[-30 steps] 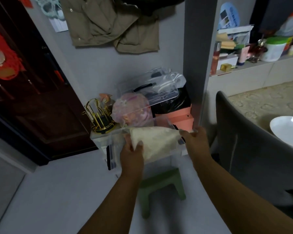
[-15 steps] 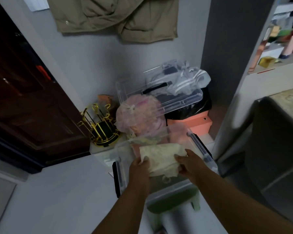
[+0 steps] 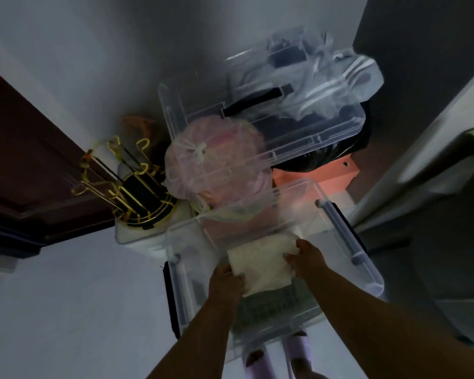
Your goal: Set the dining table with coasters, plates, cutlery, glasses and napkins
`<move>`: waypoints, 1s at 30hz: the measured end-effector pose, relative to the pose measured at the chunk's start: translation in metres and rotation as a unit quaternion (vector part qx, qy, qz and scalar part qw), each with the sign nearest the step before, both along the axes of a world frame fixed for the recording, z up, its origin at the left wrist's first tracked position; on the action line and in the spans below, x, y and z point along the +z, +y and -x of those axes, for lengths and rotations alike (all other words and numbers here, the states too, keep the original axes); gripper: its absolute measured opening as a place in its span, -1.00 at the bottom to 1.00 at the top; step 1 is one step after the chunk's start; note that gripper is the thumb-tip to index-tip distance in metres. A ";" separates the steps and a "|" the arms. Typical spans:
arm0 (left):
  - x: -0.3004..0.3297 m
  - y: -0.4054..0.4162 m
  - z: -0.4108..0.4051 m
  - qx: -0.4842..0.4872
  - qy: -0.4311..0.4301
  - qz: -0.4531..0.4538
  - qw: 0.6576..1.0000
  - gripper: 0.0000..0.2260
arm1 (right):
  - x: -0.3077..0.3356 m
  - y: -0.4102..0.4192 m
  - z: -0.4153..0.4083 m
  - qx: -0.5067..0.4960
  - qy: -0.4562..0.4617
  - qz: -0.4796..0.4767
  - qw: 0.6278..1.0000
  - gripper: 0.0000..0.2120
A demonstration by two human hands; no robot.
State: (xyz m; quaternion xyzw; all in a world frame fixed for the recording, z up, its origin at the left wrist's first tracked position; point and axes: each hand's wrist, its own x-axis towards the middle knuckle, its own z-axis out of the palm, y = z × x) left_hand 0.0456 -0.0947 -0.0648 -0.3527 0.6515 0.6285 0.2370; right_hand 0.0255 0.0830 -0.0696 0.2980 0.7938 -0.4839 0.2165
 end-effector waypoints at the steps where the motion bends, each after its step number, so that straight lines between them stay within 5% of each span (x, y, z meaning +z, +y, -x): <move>1: -0.010 0.002 0.004 0.002 -0.004 -0.001 1.000 -0.74 | -0.008 0.001 0.006 0.007 -0.008 -0.007 1.000 -0.46; 8: -0.079 0.004 0.018 0.015 0.075 0.051 0.996 -0.56 | -0.069 0.003 0.033 0.070 -0.070 -0.024 0.995 -0.46; 11: -0.134 -0.003 0.015 0.000 0.047 0.072 0.996 -0.55 | -0.088 0.001 0.034 0.061 -0.091 -0.001 0.994 -0.49; 19: -0.127 0.007 0.022 -0.231 0.000 0.138 0.963 -0.59 | -0.115 -0.004 0.039 0.067 -0.111 0.019 0.991 -0.57; 25: -0.128 0.001 0.029 -0.272 0.010 0.176 0.946 -0.61 | -0.097 -0.002 0.042 0.094 -0.094 -0.096 0.987 -0.44; 30: -0.085 -0.004 0.045 -0.293 0.036 0.265 0.918 -0.58 | -0.069 0.001 0.047 0.092 -0.042 -0.107 0.989 -0.56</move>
